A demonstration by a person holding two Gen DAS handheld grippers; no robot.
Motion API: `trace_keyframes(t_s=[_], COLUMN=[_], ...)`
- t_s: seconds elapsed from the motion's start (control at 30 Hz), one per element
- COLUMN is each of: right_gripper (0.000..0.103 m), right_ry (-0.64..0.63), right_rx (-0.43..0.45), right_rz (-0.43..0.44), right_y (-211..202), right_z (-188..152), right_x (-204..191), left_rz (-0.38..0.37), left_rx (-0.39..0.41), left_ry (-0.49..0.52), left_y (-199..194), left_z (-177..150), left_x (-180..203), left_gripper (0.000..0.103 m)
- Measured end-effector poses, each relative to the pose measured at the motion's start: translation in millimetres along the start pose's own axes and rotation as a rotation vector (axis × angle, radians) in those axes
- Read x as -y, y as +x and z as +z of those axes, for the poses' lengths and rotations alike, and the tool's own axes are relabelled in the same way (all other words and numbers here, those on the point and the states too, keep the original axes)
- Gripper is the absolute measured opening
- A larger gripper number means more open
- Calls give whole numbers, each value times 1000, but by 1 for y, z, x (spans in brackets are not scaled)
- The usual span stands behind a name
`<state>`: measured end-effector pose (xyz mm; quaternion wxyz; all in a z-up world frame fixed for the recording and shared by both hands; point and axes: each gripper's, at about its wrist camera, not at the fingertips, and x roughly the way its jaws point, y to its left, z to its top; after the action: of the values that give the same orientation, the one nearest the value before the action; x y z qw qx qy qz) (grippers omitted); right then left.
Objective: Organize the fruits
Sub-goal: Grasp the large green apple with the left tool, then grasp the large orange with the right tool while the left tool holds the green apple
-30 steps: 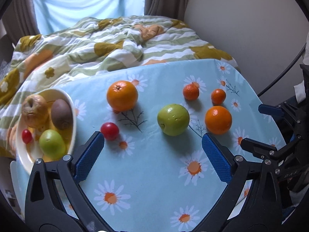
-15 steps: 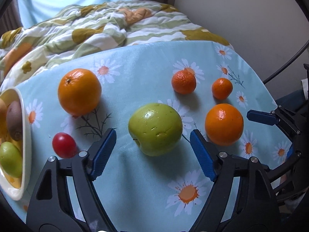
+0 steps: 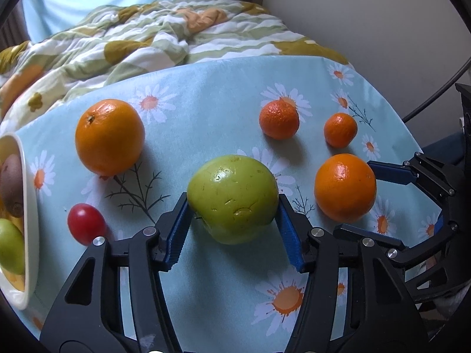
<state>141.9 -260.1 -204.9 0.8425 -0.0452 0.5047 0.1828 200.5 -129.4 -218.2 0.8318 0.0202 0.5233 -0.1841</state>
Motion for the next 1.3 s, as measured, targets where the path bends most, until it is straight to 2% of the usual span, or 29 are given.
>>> trace_keyframes(t_s=[0.17,0.5,0.57,0.87,1.3], right_gripper=[75,62,56,55,55], right_ry=[-7,-32,-41,-66,-105], right_rx=[4,14,18,50,95], right_rz=[4,-7,1,-1,28], right_y=[4,9,8,-6,-37], right_z=[3,8,10,16,32], right_x=[-1,-3,-4,-12,-42], left_rz=[19,47,50,59,80], left_rx=[0,6,11,51,134], left_ry=[10,8,5,-29,-109], left_y=[-3,-8,-10,-32,-94], left_z=[-5,-13,-14,-22,-34], left_x=[0,-3,-3,-6,-20], left_gripper=[62,62,62,62,62])
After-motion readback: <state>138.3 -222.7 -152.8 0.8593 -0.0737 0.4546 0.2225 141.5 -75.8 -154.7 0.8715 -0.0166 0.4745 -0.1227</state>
